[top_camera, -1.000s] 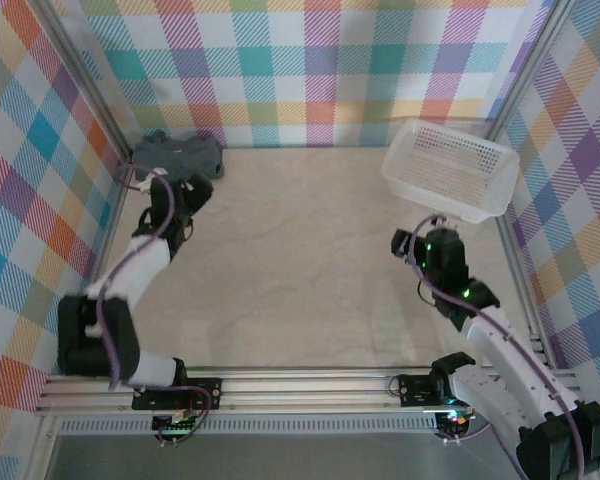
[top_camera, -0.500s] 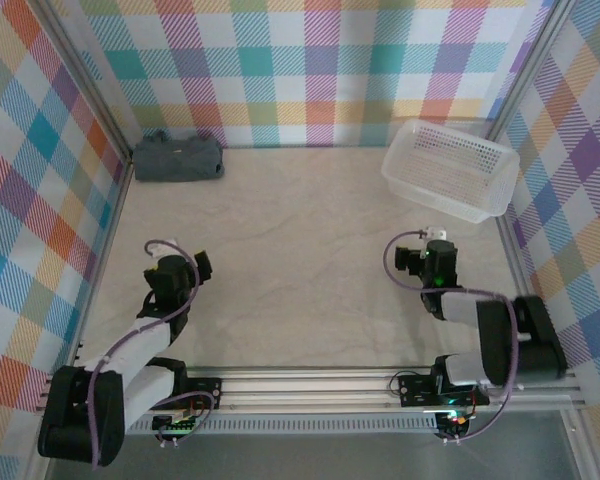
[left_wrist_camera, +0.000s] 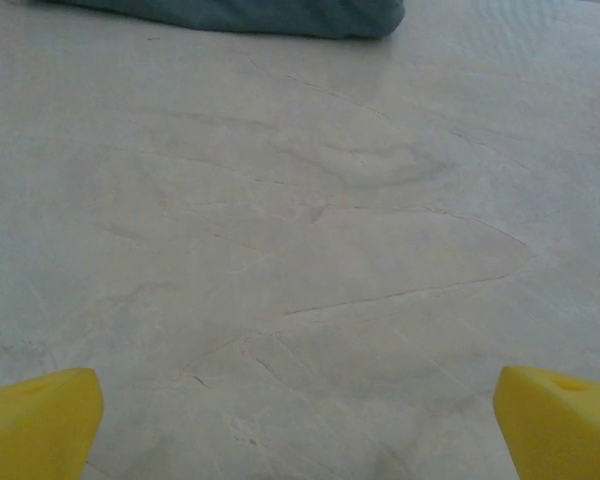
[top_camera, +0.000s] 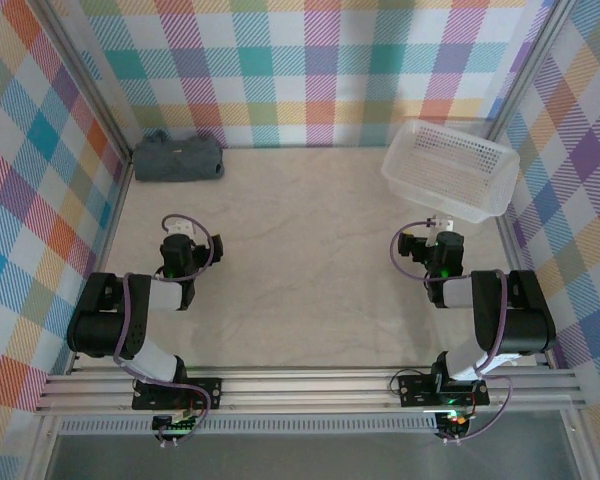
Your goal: Fold the inside-out t-shirt
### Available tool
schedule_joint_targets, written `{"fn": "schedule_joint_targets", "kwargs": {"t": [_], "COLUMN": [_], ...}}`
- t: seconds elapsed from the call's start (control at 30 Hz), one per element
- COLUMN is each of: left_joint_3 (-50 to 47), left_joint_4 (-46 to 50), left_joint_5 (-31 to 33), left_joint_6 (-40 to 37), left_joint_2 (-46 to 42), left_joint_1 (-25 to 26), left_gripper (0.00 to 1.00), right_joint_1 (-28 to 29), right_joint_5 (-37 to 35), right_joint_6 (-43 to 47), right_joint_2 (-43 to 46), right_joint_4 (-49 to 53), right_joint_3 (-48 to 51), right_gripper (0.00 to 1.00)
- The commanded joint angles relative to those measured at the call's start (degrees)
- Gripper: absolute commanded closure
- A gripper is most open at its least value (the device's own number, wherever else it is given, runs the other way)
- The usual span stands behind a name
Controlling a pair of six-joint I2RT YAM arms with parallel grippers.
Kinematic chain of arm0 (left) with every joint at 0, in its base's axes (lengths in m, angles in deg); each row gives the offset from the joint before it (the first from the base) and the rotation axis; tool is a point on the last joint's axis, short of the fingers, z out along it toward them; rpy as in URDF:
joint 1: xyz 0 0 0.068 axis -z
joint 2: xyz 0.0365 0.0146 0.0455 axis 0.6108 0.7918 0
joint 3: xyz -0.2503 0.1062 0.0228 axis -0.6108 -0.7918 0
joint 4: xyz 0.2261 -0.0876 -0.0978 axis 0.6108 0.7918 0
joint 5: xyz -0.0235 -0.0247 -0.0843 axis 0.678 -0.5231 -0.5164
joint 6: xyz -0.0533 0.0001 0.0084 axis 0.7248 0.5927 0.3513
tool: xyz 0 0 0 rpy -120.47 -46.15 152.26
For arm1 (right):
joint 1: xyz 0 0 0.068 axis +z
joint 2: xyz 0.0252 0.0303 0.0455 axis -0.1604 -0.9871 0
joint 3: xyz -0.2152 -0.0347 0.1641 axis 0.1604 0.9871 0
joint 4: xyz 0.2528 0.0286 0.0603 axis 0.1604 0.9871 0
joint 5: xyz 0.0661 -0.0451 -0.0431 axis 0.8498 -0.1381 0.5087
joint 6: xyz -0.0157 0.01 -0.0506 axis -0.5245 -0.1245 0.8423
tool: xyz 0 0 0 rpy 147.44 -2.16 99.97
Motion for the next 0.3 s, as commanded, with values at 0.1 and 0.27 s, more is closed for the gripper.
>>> {"fn": "schedule_joint_targets", "kwargs": {"t": [0.1, 0.27], "left_joint_3": [1.29, 1.32], "left_joint_4": [-1.57, -1.55], "left_joint_5": [-0.66, -0.78], "left_joint_6": [-3.05, -3.13], "left_joint_2": [0.38, 0.36], "left_joint_1": [1.30, 1.28], "left_gripper": [0.00, 0.00], "right_joint_1": [0.33, 0.35], "right_joint_5": [1.96, 0.70], "right_joint_6": [0.00, -0.62], "right_joint_2": [0.69, 0.87], "right_joint_4": [-1.53, -2.94], "right_joint_3": [-1.29, -0.40], "right_gripper": [0.00, 0.00]}}
